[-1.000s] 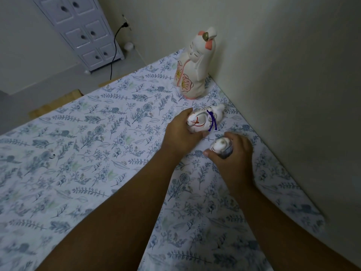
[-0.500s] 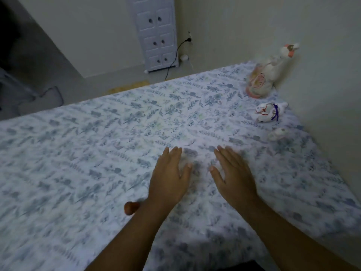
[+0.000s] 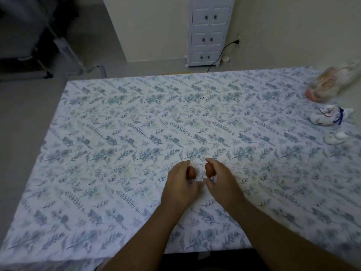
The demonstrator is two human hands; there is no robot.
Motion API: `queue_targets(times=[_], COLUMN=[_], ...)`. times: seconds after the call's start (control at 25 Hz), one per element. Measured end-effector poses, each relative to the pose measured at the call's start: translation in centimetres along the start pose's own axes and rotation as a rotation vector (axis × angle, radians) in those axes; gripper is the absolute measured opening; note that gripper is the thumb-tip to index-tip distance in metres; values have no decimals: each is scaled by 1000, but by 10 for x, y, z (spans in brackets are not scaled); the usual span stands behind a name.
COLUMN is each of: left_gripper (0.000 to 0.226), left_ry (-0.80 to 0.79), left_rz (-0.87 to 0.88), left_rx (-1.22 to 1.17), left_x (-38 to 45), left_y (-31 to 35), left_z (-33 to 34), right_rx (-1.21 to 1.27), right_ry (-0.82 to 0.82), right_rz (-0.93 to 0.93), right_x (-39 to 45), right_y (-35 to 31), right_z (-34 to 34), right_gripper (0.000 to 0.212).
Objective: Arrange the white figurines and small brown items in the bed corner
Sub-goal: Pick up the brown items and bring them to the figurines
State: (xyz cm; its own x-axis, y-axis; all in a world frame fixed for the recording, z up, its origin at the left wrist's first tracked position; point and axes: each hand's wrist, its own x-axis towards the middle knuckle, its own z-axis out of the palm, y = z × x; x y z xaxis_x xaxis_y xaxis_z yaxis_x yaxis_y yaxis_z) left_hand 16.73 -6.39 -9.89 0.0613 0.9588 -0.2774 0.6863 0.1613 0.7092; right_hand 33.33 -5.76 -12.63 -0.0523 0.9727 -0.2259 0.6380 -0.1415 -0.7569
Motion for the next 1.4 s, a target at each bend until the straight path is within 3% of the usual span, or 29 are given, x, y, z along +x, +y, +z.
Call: queue_targets(times=[0.08,0.16,0.36,0.56,0.76,1.0,1.4], left_gripper=[15,23,22,26,34,29,44], left_ry=[19,14,-94,-255,-369,-425,-477], left_rz=[-11,-25,137,330,527,634,569], left_rx=[-25,-56,-59,-45,-19,-20,3], left_x=[11,19,46,76,105,139,149], left_y=[4,15,81,186,280,324,324], left_z=[5,13,69,173,271,336,338], right_rx=[38,101,226,269,257,238,142], right_ry=[83,145,307,543,720,802,799], right_rz=[46,84,191,393,493,496,548], right_x=[3,1,-13,-34,-44,-42,-48], right_y=[-3,2,60,152,225,266,267], right_z=[0,-12,-94,-211,-283,-299,-289], right_gripper=[46,39,42,46,43,33,21])
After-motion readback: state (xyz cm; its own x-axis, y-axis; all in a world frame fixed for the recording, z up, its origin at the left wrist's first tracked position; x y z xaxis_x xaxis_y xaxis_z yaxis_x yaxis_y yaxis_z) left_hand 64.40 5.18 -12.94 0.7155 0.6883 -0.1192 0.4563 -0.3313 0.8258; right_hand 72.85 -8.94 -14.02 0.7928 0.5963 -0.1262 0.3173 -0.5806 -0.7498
